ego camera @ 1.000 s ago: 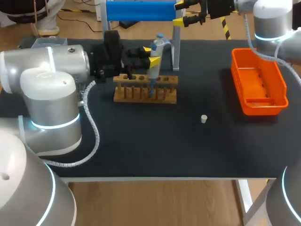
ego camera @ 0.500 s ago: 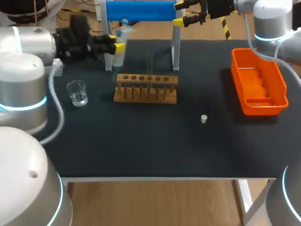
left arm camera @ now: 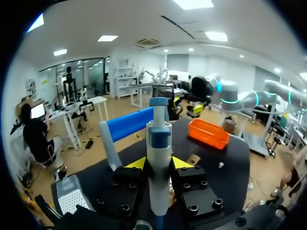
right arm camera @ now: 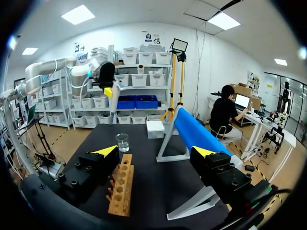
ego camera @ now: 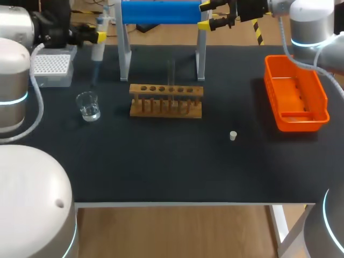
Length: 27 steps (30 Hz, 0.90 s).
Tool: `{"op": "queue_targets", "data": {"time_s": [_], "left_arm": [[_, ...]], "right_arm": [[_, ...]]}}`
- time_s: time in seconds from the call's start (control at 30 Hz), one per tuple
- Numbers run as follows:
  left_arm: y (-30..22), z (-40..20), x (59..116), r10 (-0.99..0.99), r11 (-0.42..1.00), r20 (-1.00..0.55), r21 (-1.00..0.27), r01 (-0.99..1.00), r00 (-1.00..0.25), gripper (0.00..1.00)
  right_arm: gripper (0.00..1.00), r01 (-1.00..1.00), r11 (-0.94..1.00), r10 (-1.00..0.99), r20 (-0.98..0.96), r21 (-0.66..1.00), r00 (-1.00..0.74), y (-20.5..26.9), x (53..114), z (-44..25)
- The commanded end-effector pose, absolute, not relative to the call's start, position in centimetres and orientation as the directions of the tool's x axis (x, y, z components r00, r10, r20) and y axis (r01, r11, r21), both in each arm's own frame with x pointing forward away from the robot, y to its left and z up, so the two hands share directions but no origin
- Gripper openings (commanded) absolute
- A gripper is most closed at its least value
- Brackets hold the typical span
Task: Invert the test tube, pick up the pipette, mount the tip to pipette, aspirate from beaker and dispense into the tube, eject the tip, return the pipette, and cap with the stopper.
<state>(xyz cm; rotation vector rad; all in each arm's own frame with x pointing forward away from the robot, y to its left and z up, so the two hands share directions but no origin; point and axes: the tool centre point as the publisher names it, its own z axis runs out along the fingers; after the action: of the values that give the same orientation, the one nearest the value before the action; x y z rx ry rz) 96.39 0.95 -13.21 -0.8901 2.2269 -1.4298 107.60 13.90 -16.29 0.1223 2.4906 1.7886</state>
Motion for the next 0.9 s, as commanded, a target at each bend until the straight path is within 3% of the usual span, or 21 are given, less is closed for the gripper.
{"op": "queue_targets", "data": {"time_s": [0.03, 0.9], "left_arm": [[-0.3, -13.4, 98.0, -0.746, 0.295, 0.018, -0.888, -0.354, -0.665, 0.00], [-1.6, -15.2, 104.8, -0.877, 0.240, -0.005, -0.872, -0.428, -0.481, 0.00]], "right_arm": [[1.00, 0.023, 0.322, 0.102, -0.010, 0.946, -0.995, 13.8, 107.7, -16.2], [1.00, 0.023, 0.322, 0.102, -0.010, 0.946, -0.995, 13.8, 107.7, -16.2]]}}
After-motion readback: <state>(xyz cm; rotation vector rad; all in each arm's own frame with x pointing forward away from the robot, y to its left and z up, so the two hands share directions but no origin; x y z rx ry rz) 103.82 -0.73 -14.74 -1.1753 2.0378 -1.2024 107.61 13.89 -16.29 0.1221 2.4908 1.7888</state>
